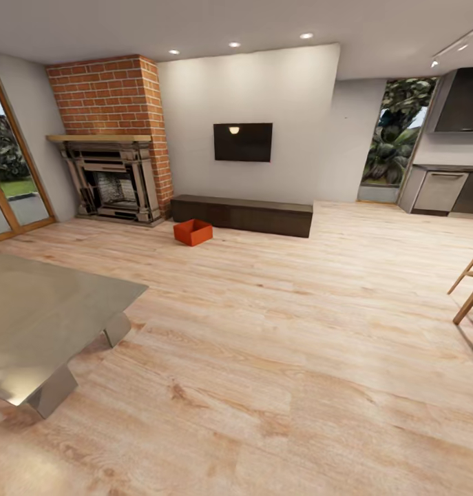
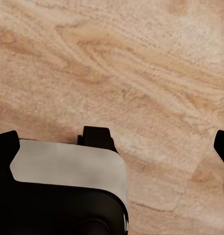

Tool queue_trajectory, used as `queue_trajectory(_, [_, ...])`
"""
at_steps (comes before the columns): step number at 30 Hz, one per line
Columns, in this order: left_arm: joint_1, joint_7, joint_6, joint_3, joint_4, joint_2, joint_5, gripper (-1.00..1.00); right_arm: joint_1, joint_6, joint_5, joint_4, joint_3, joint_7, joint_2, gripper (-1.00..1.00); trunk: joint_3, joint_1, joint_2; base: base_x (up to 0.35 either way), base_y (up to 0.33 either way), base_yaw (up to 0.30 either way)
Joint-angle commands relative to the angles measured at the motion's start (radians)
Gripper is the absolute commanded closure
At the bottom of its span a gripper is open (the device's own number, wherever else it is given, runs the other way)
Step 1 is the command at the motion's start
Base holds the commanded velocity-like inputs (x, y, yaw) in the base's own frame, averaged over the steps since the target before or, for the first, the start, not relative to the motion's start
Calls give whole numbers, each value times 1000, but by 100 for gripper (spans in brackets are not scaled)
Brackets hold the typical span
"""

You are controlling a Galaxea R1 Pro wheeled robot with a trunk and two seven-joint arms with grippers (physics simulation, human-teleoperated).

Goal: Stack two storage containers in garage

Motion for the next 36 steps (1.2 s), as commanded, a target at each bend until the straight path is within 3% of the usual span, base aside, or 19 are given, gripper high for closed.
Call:
queue_trajectory(1, [-1, 3, 3, -1, 0, 0, 9, -100, -1, -5, -9, 3, 8, -1, 1, -100, -1, 1, 0, 322, 0, 0])
queue_trajectory(36, [-1, 3, 3, -1, 0, 0, 9, -100, -1, -6, -11, 3, 8, -9, 1, -100, -1, 1, 0, 322, 0, 0])
